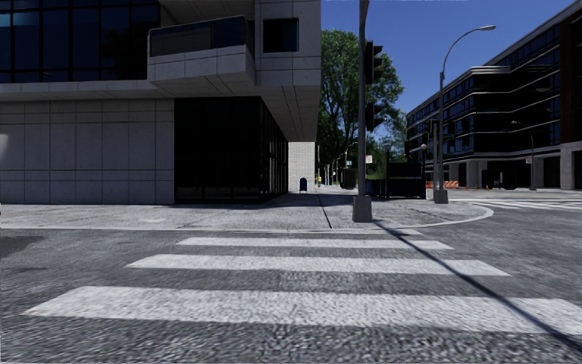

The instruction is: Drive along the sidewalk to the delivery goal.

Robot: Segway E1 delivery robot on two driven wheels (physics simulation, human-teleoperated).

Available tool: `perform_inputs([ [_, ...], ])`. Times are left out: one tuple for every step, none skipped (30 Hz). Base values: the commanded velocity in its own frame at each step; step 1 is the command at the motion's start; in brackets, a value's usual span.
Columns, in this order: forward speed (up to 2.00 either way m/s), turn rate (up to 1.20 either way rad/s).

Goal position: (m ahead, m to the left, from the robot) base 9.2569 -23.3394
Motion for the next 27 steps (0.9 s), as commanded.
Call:
perform_inputs([
  [2.00, 0.00],
  [2.00, 0.00],
  [2.00, 0.00],
  [2.00, 0.00],
  [2.00, 0.00],
  [2.00, 0.00],
  [2.00, 0.00],
  [2.00, 0.00],
  [2.00, 0.00],
  [2.00, 0.00],
  [2.00, 0.00],
  [2.00, 0.00],
  [2.00, 0.00],
  [2.00, 0.00],
  [2.00, 0.00],
  [2.00, 0.00],
  [2.00, 0.00],
  [2.00, 0.00],
  [2.00, 0.00],
  [2.00, 0.00],
  [2.00, 0.00],
  [2.00, 0.00],
  [2.00, 0.00],
  [2.00, 0.00],
  [2.00, 0.00],
  [2.00, 0.00],
  [2.00, 0.00],
])
